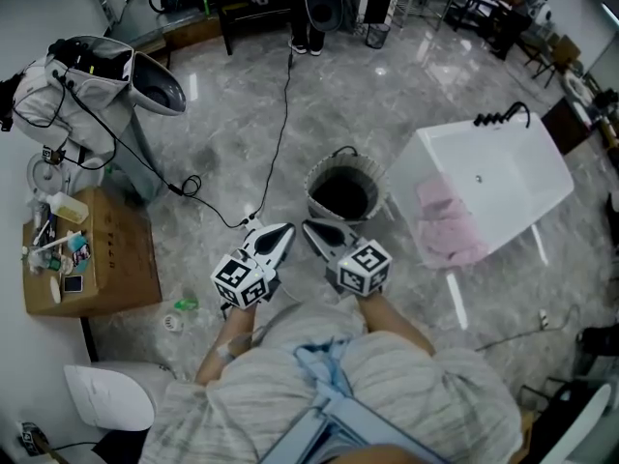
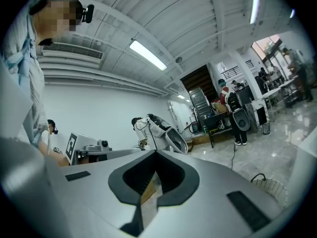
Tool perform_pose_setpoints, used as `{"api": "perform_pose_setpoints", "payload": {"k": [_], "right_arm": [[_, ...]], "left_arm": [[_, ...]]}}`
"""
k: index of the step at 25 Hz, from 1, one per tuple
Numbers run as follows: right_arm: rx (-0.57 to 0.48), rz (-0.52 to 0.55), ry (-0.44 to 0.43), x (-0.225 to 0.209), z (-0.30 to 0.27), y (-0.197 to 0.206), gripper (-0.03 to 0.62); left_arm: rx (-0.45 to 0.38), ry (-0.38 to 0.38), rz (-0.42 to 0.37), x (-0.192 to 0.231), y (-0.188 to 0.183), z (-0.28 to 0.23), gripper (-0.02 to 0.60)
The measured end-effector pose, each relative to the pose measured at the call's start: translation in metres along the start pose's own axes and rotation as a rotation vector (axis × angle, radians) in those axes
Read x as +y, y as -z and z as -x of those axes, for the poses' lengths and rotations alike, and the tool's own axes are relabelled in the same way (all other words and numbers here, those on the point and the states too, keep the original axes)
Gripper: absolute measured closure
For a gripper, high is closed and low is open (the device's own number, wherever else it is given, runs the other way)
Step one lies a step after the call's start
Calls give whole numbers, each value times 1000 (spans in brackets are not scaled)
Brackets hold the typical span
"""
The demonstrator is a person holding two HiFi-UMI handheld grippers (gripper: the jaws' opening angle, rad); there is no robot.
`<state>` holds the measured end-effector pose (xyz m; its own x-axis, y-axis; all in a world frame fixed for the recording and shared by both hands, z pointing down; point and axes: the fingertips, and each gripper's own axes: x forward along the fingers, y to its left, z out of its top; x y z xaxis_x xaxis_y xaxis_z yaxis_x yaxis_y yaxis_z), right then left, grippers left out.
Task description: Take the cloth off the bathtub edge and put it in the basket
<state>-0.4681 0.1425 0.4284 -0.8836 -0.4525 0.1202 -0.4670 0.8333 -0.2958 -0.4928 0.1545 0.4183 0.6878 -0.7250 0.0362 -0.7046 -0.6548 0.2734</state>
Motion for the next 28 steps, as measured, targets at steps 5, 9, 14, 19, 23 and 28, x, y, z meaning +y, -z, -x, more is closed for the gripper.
{"api": "perform_pose_setpoints", "payload": {"k": [5, 9, 14, 19, 23, 28], "right_arm": [[-25, -9, 22, -35, 19, -9, 589], [-34, -3, 13, -78, 41, -19, 589], [15, 5, -1, -141, 78, -23, 589], [17, -6, 8, -205, 117, -37, 589], [35, -5, 35, -247, 168, -39, 589], [45, 26, 81, -313, 227, -45, 589]], "left_arm": [[12, 11, -19, -10, -2, -36, 578], [21, 0, -15, -16, 2, -82, 578], [6, -17, 6, -27, 2, -159, 578], [17, 0, 16, -49, 8, -234, 578], [53, 24, 1, -82, 18, -287, 578], [77, 76, -24, -119, 29, -373, 578]]}}
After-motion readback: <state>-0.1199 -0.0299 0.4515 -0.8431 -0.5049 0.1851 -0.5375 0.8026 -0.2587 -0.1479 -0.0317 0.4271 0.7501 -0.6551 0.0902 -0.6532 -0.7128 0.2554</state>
